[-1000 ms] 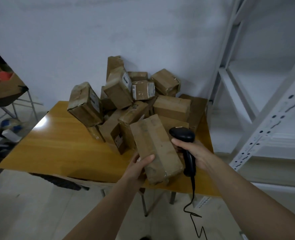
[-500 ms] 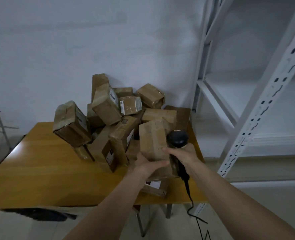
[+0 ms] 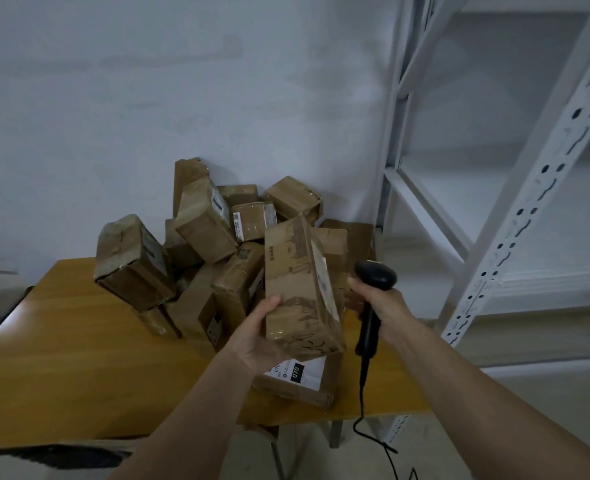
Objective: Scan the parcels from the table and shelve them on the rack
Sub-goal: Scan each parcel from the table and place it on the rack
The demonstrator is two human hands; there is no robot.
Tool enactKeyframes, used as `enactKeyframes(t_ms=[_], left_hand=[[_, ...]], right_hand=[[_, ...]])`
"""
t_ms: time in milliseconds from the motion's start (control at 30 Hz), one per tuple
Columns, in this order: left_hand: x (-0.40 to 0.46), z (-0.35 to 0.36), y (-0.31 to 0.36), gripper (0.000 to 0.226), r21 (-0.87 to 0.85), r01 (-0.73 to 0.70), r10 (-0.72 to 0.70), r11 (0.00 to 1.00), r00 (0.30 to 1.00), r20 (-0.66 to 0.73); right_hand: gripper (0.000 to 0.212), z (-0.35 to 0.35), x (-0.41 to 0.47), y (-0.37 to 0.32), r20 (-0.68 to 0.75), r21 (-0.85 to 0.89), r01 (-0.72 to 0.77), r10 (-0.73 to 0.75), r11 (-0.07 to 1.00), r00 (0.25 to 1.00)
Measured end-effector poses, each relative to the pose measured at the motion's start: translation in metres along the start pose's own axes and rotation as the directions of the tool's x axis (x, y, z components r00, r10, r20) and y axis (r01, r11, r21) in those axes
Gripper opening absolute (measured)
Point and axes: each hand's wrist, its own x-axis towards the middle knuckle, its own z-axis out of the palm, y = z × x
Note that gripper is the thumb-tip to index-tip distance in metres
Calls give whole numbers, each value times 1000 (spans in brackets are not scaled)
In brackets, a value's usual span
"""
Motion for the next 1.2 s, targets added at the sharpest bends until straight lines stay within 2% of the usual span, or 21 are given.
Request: enactKeyframes(t_ms=[133, 200, 267, 333, 400, 467, 533, 600, 633, 700, 800, 933, 1000, 1067, 1100, 1200], left_hand=[[0, -7, -4, 76, -172, -3, 20, 985, 995, 95], [0, -7, -4, 74, -172, -14, 40, 985, 989, 146], [-1, -5, -2, 72, -150, -18, 46, 988, 982, 184], [0, -6, 3, 73, -82, -26, 38, 996, 989, 146], [3, -10, 8, 67, 69, -49, 45, 996, 997, 69], [7, -13, 14, 51, 224, -53, 63, 973, 997, -37], [9, -9, 19, 43, 322, -18, 64, 947, 989, -132], [11, -2, 22, 38, 376, 28, 35, 926, 986, -161], [13, -1, 23, 45, 381, 57, 9, 923, 985, -170], [15, -1, 25, 75, 416, 109, -23, 903, 978, -208], [17, -4, 24, 112, 510, 141, -3, 849, 965, -262], [20, -7, 22, 117, 446, 103, 7, 889, 971, -238], [18, -3, 24, 117, 418, 68, 45, 906, 966, -255], [17, 0, 29, 98, 353, -1, 107, 936, 954, -281], [17, 1, 32, 92, 320, -32, 134, 947, 944, -301], [18, 2, 43, 113, 284, -115, 209, 952, 921, -328]], right_hand=[[44, 6, -5, 2, 161, 56, -77, 67, 995, 985], [46, 8, -6, 1, 231, 79, -123, 102, 989, 968], [34, 9, -7, -2, 274, 106, -134, 101, 985, 957], [23, 7, -6, -7, 248, 119, -110, 78, 987, 966], [28, 3, -4, -10, 179, 70, -49, 36, 996, 983], [36, 1, -2, -10, 122, -9, -9, 10, 1000, 993], [38, 2, -2, -7, 97, -65, 12, -6, 998, 995], [35, 6, -3, -4, 91, -102, 39, -30, 994, 995], [33, 8, -4, -3, 86, -121, 55, -45, 991, 995], [30, 11, -6, -2, 84, -151, 96, -84, 984, 993], [32, 12, -11, -4, 111, -190, 178, -159, 966, 981], [37, 11, -15, -12, 187, -242, 249, -207, 938, 960], [52, 12, -18, -22, 226, -308, 280, -216, 909, 950], [72, 14, -20, -29, 259, -370, 338, -254, 865, 932], [73, 16, -22, -32, 276, -385, 375, -283, 843, 919], [44, 21, -37, -39, 368, -343, 485, -360, 804, 857]])
